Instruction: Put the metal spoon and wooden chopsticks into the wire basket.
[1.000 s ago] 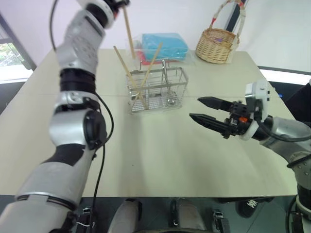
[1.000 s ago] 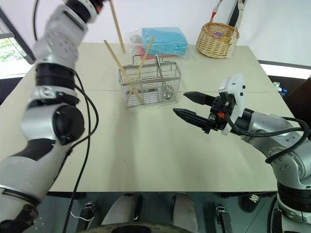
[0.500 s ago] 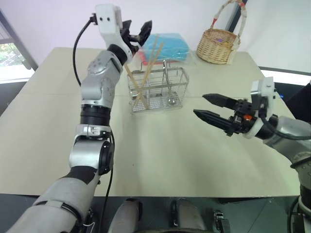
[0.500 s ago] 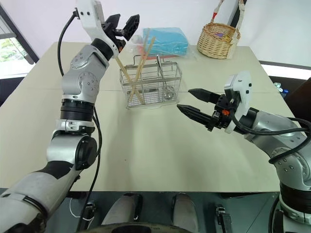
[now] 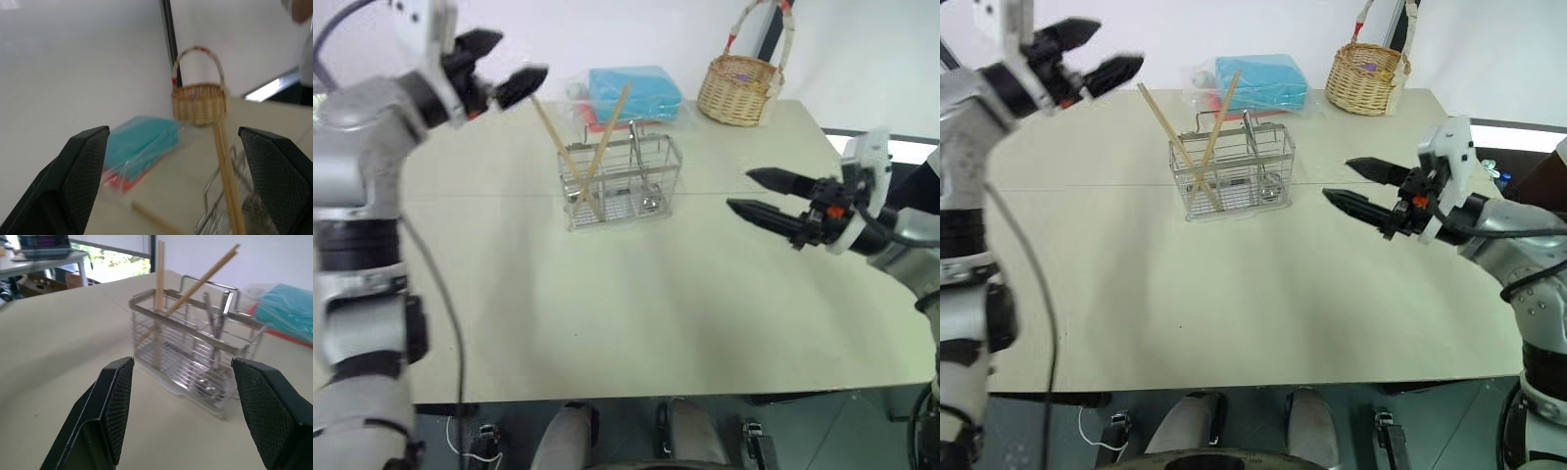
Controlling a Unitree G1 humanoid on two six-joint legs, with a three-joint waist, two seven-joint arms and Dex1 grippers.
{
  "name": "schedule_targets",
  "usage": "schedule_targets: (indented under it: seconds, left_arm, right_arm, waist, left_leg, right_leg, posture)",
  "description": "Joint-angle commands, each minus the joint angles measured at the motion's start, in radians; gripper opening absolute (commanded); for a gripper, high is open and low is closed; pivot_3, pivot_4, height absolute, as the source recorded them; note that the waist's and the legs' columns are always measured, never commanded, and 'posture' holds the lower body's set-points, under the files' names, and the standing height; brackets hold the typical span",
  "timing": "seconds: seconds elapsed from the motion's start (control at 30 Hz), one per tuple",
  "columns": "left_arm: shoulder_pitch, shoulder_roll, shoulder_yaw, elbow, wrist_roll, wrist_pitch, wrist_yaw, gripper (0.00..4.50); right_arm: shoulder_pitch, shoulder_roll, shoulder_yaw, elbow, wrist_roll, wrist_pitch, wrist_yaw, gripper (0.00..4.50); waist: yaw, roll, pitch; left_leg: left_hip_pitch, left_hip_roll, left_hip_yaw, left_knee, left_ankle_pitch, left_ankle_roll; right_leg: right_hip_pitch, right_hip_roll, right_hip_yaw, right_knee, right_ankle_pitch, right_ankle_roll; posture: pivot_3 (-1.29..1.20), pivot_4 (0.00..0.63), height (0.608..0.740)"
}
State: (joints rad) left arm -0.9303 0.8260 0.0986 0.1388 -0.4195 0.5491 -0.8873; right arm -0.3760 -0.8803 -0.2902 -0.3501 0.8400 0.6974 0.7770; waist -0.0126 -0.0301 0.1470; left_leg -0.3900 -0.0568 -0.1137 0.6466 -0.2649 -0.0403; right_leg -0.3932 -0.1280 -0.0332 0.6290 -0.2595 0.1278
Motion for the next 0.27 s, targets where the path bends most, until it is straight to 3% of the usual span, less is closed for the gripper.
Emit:
schedule_targets:
  seconds: [0.03, 0.13, 0.27]
  left_arm:
    - [0.100, 0.129, 0.006, -0.087, 0.005, -0.024, -0.162, 4.45]
    - [0.229, 0.217, 0.045, -0.157, -0.002, -0.034, -0.218, 4.45]
    - [0.296, 0.237, 0.084, -0.206, -0.008, -0.010, -0.182, 4.45]
  right_arm:
    - [-0.048, -0.026, -0.002, 0.061, -0.047, -0.049, 0.053, 3.28]
    - [-0.078, -0.028, 0.020, 0.110, -0.081, -0.066, 0.092, 3.28]
    - [-0.115, -0.014, 0.048, 0.137, -0.106, -0.077, 0.122, 3.28]
  waist:
    - [0.003, 0.000, 0.000]
    - [0.004, 0.000, 0.000]
    - [0.009, 0.000, 0.001]
  left_leg:
    - [0.000, 0.000, 0.000, 0.000, 0.000, 0.000]
    - [-0.001, 0.000, -0.001, 0.000, 0.000, 0.000]
    - [-0.001, 0.000, -0.001, 0.000, 0.000, 0.000]
  right_leg:
    - [0.000, 0.000, 0.000, 0.000, 0.000, 0.000]
    - [0.000, -0.001, 0.000, -0.001, -0.002, -0.003]
    - [0.000, -0.003, 0.000, -0.001, -0.002, -0.003]
  posture:
    - [0.00, 0.150, 0.661]
    - [0.00, 0.150, 0.661]
    - [0.00, 0.150, 0.661]
